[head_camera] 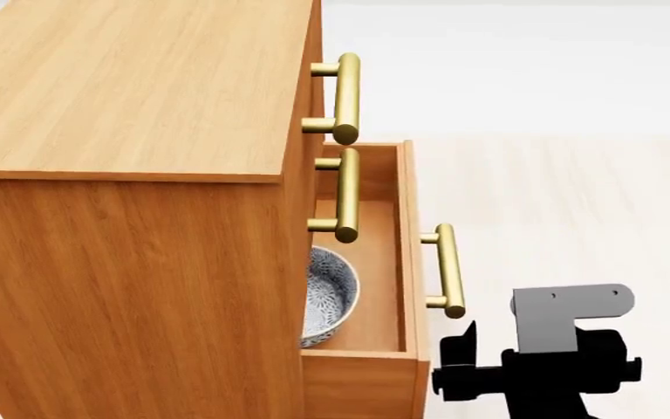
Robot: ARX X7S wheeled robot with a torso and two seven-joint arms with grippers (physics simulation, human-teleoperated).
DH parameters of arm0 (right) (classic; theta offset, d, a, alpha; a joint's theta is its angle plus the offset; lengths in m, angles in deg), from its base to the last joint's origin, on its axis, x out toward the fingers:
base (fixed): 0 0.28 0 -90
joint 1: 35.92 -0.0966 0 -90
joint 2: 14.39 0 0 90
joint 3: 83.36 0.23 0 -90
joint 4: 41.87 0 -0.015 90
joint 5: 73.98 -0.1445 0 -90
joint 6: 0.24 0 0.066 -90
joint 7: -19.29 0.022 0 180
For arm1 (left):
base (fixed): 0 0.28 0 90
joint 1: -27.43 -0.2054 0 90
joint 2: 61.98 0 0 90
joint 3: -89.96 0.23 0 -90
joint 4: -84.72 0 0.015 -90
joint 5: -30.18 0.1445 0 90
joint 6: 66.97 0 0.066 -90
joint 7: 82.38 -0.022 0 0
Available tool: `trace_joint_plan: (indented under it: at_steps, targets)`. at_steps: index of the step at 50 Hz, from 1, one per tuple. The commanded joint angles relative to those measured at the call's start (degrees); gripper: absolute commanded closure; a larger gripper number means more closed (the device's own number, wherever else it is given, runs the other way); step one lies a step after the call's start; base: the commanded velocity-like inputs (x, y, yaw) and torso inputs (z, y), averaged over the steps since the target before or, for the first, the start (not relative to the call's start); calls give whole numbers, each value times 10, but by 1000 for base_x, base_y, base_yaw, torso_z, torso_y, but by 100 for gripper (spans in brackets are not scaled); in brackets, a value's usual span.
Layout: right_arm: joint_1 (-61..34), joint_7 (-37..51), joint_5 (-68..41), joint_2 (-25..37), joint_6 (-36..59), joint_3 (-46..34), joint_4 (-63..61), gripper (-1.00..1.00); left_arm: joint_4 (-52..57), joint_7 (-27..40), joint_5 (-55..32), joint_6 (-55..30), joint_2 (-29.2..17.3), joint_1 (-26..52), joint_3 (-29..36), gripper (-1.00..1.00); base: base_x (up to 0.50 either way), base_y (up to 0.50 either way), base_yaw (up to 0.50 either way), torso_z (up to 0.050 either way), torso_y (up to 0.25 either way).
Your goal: Put the bowl in the bottom drawer of the cabinet and close it.
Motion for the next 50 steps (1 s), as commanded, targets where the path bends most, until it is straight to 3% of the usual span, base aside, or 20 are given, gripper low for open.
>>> trace_joint_plan:
  at_steps: [1, 50]
  targets:
    - [-8, -1, -7, -12, -8, -10, 15, -100, 8, 4, 0, -6, -3, 0, 0, -100, 0, 0, 0, 0, 0]
    - [-43, 7, -25, -54, -34, -35, 73, -100, -26, -3, 3, 22, 6, 3, 5, -100, 3, 0, 1, 0, 0]
